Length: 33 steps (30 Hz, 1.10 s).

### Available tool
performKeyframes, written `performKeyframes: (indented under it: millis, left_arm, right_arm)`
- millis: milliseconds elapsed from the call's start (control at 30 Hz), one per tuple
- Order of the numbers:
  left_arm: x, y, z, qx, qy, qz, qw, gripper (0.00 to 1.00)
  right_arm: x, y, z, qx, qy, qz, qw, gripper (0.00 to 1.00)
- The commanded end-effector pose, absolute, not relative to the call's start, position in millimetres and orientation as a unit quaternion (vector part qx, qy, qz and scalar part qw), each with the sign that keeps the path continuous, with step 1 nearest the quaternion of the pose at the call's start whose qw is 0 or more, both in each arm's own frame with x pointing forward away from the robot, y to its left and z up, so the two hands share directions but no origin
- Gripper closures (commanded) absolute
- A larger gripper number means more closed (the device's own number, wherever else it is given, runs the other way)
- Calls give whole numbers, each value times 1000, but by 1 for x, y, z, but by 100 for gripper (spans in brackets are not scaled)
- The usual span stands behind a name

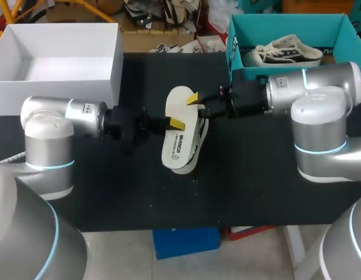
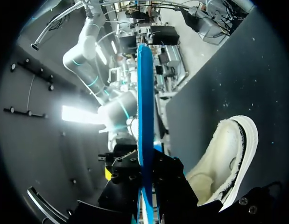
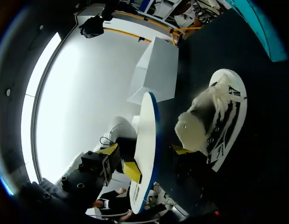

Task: Take the shoe out of the shoebox, open the shoe tongue, remove and reinsert the insole, then place the shoe into the shoebox

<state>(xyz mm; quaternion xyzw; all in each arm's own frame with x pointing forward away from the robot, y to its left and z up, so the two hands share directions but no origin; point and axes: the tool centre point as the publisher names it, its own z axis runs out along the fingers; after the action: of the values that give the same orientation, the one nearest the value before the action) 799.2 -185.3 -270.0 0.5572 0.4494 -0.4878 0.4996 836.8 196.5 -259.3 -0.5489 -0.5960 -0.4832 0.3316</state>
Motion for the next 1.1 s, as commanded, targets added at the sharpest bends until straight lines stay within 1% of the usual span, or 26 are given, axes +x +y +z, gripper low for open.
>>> performKeyframes:
  millis: [33, 400, 800, 1033, 1100]
  left_arm:
    - [778, -173, -260, 565, 477, -478, 474, 100]
    - [742, -156, -266, 564, 532, -488, 401, 100]
    - [712, -147, -280, 590, 551, -503, 309, 100]
    - [702, -149, -287, 601, 543, -533, 246, 100]
    - [699, -149, -290, 621, 540, -523, 221, 100]
  right_arm:
    - [811, 162, -240, -583, -589, -477, 291, 0]
    - [788, 133, -234, -631, -584, -453, 237, 0]
    - [761, 106, -235, -667, -568, -441, 196, 0]
    - [753, 98, -234, -673, -563, -441, 191, 0]
    - [753, 98, -234, -673, -563, -441, 191, 0]
